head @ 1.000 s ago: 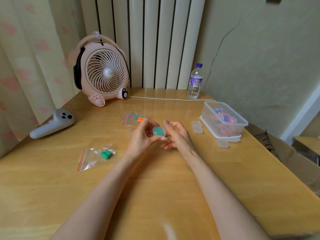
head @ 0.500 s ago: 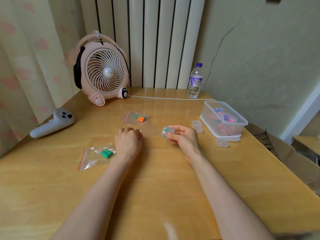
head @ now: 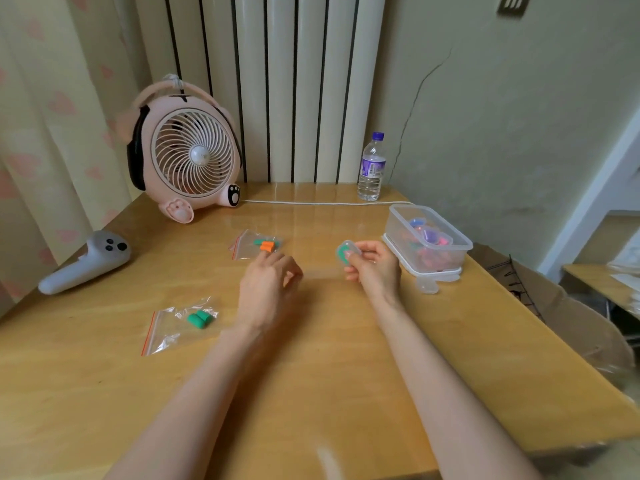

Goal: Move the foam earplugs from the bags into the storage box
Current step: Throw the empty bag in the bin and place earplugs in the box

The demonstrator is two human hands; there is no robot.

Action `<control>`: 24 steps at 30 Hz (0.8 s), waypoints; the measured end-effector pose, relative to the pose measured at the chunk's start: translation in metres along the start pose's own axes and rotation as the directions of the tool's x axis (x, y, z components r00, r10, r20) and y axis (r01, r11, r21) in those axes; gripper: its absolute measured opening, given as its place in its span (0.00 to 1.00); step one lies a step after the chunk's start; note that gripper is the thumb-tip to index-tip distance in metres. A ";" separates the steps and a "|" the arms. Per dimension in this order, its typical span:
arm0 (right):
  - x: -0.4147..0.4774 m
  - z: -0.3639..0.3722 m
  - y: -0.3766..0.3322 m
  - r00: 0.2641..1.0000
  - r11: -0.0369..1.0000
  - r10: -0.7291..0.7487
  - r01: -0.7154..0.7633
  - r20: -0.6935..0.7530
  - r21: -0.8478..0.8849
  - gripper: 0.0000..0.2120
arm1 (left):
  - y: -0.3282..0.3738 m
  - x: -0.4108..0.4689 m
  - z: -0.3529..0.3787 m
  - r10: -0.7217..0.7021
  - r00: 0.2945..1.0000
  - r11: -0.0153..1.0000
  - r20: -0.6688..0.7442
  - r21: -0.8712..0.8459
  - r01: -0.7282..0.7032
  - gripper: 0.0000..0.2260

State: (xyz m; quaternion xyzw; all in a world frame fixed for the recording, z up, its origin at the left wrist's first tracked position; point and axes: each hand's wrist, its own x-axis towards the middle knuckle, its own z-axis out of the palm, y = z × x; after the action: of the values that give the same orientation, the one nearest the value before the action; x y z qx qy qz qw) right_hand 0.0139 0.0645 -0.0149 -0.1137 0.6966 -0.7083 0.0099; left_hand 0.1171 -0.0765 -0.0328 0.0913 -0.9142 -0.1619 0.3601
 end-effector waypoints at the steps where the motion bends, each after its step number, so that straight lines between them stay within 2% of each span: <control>1: 0.006 -0.007 -0.003 0.997 1.000 -0.021 0.020 -0.078 -0.012 0.07 | 0.008 -0.002 0.002 0.028 0.998 0.998 0.050 -0.066 -0.024 0.02; 4: 0.028 -0.035 -0.013 0.956 0.993 -0.078 0.049 -0.282 -0.107 0.07 | 0.022 -0.009 0.013 0.062 0.981 0.985 0.185 -0.172 -0.030 0.02; 7: 0.051 -0.064 -0.021 0.914 0.972 -0.124 0.034 -0.387 -0.232 0.08 | 0.022 -0.010 0.019 0.074 0.963 0.973 0.259 -0.230 -0.013 0.03; 9: 0.061 -0.081 -0.025 0.917 0.937 -0.132 -0.009 -0.376 -0.350 0.11 | 0.021 -0.011 0.020 0.088 0.950 0.970 0.301 -0.244 -0.012 0.03; 11: 0.061 -0.092 -0.028 0.933 0.870 -0.150 -0.033 -0.328 -0.492 0.15 | 0.023 -0.014 0.019 0.083 0.938 0.974 0.337 -0.226 -0.005 0.07; 14: 0.049 -0.099 -0.028 0.938 0.800 -0.174 -0.043 -0.300 -0.598 0.11 | 0.024 -0.015 0.019 0.055 0.949 0.972 0.310 -0.235 0.020 0.10; 16: 0.039 -0.100 -0.021 0.948 0.671 -0.147 -0.115 -0.284 -0.733 0.10 | 0.023 -0.015 0.020 0.056 0.956 0.969 0.288 -0.245 0.017 0.08; 18: 0.032 -0.100 -0.009 0.969 0.507 -0.090 -0.155 -0.231 -0.848 0.12 | 0.023 -0.015 0.020 0.058 0.954 0.968 0.294 -0.249 0.018 0.05; 19: 0.030 -0.100 -0.003 0.977 0.457 -0.059 -0.154 -0.203 -0.876 0.14 | 0.024 -0.015 0.020 0.063 0.952 0.967 0.298 -0.255 0.016 0.04; 22: 0.029 -0.098 0.013 0.986 0.435 0.001 -0.150 -0.166 -0.888 0.22 | 0.025 -0.016 0.019 0.068 0.951 0.955 0.302 -0.295 0.026 0.04; 24: 0.030 -0.096 0.016 0.986 0.460 0.004 -0.149 -0.166 -0.875 0.22 | 0.024 -0.015 0.020 0.047 0.952 0.943 0.304 -0.327 0.058 0.04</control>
State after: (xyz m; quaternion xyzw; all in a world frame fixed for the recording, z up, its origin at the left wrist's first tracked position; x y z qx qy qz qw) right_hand -0.0347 0.1536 -0.0267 -0.0209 0.9656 -0.2500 -0.0676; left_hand 0.1134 -0.0450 -0.0470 0.0056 -0.9184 -0.3266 0.2232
